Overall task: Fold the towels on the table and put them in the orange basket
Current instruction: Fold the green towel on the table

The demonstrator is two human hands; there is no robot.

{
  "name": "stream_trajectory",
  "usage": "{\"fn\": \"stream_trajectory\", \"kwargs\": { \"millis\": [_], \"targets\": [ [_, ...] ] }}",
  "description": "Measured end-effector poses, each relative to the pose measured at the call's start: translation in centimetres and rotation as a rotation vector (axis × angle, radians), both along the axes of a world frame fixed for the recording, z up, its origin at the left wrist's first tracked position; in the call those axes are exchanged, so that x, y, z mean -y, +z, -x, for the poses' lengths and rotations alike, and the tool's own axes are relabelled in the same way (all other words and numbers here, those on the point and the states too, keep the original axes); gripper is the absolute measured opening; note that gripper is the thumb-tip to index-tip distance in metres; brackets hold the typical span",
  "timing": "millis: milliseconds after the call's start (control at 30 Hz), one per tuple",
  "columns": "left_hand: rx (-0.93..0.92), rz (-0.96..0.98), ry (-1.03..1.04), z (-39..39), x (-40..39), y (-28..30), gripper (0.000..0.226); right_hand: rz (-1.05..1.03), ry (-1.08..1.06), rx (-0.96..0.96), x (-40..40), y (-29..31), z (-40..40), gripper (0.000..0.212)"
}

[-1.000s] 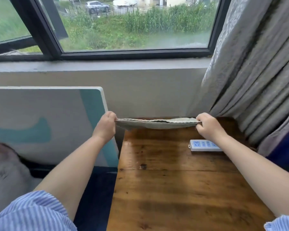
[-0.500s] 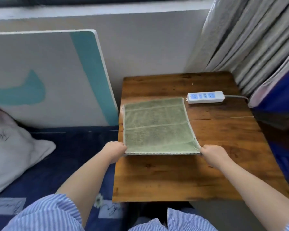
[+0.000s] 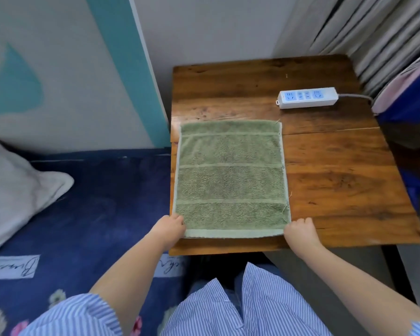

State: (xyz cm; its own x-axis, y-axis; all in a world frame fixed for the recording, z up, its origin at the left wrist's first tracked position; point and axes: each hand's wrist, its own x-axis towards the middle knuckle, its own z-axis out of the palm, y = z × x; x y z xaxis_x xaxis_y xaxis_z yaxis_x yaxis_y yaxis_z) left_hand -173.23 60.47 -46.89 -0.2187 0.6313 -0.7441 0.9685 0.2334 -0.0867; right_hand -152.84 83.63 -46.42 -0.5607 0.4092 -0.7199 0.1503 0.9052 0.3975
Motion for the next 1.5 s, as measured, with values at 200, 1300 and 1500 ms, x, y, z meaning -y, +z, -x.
{"fn": "stream_trajectory", "kwargs": {
  "millis": [200,1300,1500],
  "targets": [
    [0.086,0.065,0.003,0.4,-0.2,-0.6,0.035,0.054,0.095,0.178,-1.0,0.2,2.3,0.031],
    [0.002,-0.576,0.506,19.3,-16.9,-7.7,0.061,0.431,-0.09,-0.691,-15.3,-8.4,24.4,0.06],
    [-0.007,-0.544,0.667,22.1,-16.0,-8.1,0.055,0.358,-0.219,-0.692,-19.0,-7.8,22.0,0.069]
  ]
}}
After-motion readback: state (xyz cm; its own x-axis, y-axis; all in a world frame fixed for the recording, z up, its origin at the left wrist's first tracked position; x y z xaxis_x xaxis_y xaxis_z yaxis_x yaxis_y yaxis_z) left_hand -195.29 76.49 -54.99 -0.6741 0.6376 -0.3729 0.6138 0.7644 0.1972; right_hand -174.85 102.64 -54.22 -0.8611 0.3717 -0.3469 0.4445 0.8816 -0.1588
